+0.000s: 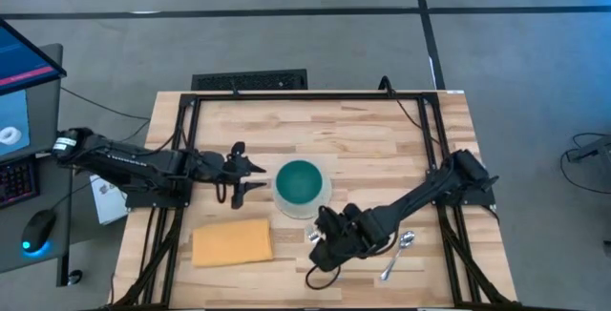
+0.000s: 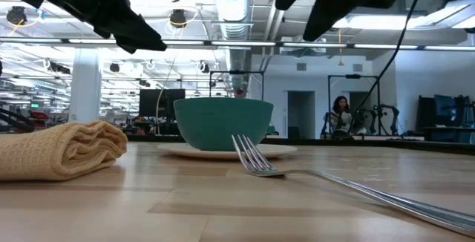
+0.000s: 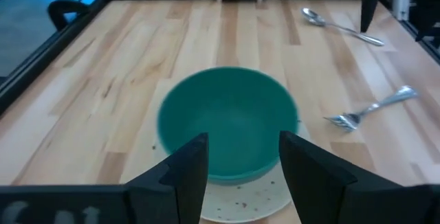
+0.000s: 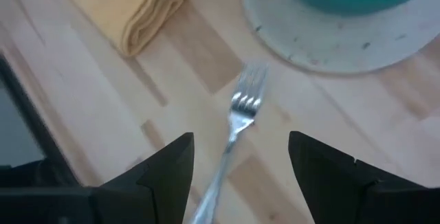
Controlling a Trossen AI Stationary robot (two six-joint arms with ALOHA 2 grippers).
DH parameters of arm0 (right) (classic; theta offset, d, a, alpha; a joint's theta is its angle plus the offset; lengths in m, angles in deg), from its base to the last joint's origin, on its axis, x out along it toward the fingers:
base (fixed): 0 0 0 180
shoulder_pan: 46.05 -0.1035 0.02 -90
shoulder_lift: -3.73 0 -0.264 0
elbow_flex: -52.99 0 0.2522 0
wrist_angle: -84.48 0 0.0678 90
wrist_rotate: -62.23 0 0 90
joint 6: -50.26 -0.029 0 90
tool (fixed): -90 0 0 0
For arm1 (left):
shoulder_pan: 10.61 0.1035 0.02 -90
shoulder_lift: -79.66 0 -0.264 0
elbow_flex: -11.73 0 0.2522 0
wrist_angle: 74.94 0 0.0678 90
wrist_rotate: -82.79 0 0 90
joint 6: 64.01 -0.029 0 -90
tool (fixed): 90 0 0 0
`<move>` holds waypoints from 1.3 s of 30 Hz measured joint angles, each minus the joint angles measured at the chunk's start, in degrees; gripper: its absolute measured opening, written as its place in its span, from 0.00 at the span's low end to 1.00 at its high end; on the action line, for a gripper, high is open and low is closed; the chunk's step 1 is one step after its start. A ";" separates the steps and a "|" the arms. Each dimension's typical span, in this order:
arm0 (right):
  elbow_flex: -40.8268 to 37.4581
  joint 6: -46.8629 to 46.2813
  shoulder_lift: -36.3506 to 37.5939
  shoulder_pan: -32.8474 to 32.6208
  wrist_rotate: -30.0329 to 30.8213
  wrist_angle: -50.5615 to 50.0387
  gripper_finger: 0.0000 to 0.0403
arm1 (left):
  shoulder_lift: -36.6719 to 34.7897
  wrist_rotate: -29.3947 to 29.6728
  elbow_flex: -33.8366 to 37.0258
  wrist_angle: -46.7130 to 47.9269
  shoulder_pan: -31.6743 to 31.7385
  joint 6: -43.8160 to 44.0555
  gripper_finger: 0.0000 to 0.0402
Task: Set table place
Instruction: Move the fork from bottom to the right of the plate on the table
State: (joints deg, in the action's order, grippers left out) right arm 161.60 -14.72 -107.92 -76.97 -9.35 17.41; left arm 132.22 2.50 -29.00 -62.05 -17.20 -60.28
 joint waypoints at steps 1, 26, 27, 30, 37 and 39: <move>0.31 -0.60 -0.35 -0.28 -0.42 0.09 0.65 | 0.00 0.00 0.00 0.01 -0.47 0.00 0.42; 0.72 -5.08 -7.48 -2.32 -1.01 4.38 0.65 | 0.02 3.14 0.00 0.34 -3.80 -0.60 0.42; 0.38 -5.09 -7.64 -2.35 -0.98 2.73 0.65 | 0.02 3.13 0.00 0.34 -3.80 -0.63 0.42; 0.86 -5.06 -9.36 -2.04 -1.98 5.82 0.65 | 0.02 3.15 0.00 1.13 -3.80 -0.77 0.42; 0.73 -5.50 -13.07 -1.82 -4.19 6.62 0.65 | 0.07 3.15 0.00 1.48 -3.80 -0.96 0.42; 0.67 -5.85 -13.66 -1.82 -4.89 5.94 0.65 | 0.07 3.15 0.02 1.23 -3.80 -0.96 0.42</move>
State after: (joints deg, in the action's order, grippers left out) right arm 162.27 -20.58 -121.58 -78.80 -14.25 23.35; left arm 132.28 5.65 -28.97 -60.82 -21.00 -61.24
